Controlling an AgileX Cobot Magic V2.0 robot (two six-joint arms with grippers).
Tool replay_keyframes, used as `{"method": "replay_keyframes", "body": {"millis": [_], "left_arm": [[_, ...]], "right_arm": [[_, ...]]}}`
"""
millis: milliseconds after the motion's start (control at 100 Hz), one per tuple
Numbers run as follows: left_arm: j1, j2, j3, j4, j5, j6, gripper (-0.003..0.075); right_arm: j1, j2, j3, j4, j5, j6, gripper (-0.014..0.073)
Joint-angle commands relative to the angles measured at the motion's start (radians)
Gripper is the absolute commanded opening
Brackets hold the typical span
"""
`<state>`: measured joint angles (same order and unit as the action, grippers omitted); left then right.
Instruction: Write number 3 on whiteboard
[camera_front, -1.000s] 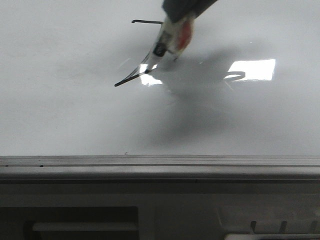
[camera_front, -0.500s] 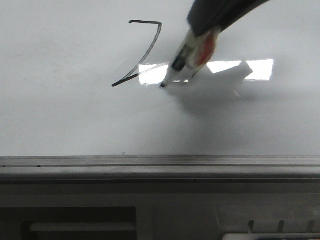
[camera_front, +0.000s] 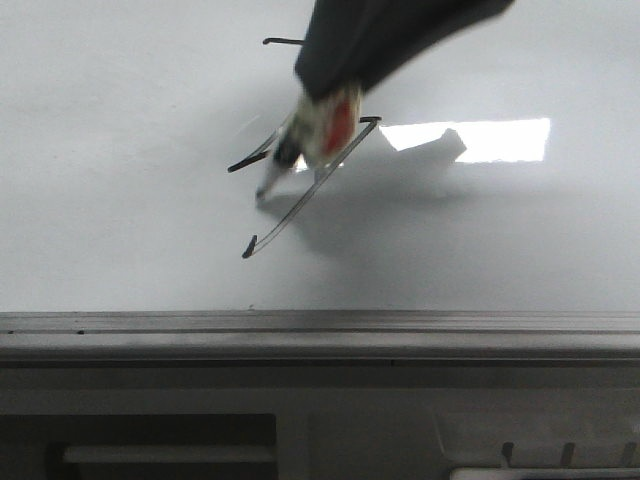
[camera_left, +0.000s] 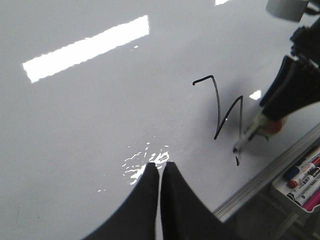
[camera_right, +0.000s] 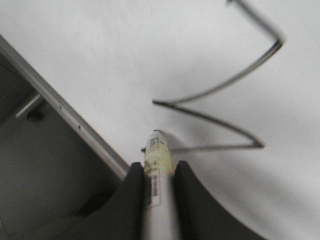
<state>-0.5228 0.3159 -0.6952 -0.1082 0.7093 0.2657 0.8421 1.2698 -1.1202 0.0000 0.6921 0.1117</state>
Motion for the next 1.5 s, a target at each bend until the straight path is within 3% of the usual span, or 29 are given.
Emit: {"method": "replay_keyframes", "body": {"millis": [0, 180, 300, 370, 430, 490, 570, 730, 1080, 1370, 1490], "left_arm": [[0.004, 0.010, -0.023, -0.013, -0.102, -0.010, -0.0020], [0.001, 0.035, -0.023, -0.230, -0.236, 0.015, -0.0020], [-0.016, 0.118, -0.073, -0.369, -0.111, 0.236, -0.0003], [-0.027, 0.177, -0.123, -0.472, 0.008, 0.436, 0.0082], [-0.032, 0.227, -0.168, -0.543, 0.101, 0.565, 0.0210], [-0.037, 0.273, -0.202, -0.577, 0.150, 0.610, 0.0333], [-0.038, 0.326, -0.242, -0.601, 0.195, 0.620, 0.0414], [-0.038, 0.417, -0.267, -0.759, 0.276, 0.736, 0.0396], [-0.038, 0.482, -0.280, -0.925, 0.291, 0.816, 0.0386], [-0.038, 0.519, -0.280, -0.925, 0.325, 0.816, 0.0379], [-0.038, 0.530, -0.280, -0.923, 0.318, 0.816, 0.0294]], "right_arm": [[0.039, -0.117, -0.122, -0.037, -0.062, -0.042, -0.0050], [0.095, -0.203, -0.255, -0.041, -0.064, -0.132, -0.0050], [0.096, -0.200, -0.264, -0.034, 0.079, -0.216, -0.0050], [0.096, -0.192, -0.262, -0.009, 0.188, -0.291, -0.0050], [0.096, -0.189, -0.260, 0.025, 0.254, -0.352, -0.0050], [0.096, -0.187, -0.260, 0.075, 0.292, -0.407, -0.0050], [0.096, -0.187, -0.260, 0.146, 0.295, -0.505, -0.0050], [0.099, -0.187, -0.260, 0.323, 0.275, -0.734, -0.0050], [0.099, -0.170, -0.260, 0.560, 0.263, -0.985, -0.0050], [0.099, -0.166, -0.260, 0.627, 0.244, -1.008, -0.0050], [0.099, -0.166, -0.260, 0.636, 0.244, -1.008, -0.0050]]}}
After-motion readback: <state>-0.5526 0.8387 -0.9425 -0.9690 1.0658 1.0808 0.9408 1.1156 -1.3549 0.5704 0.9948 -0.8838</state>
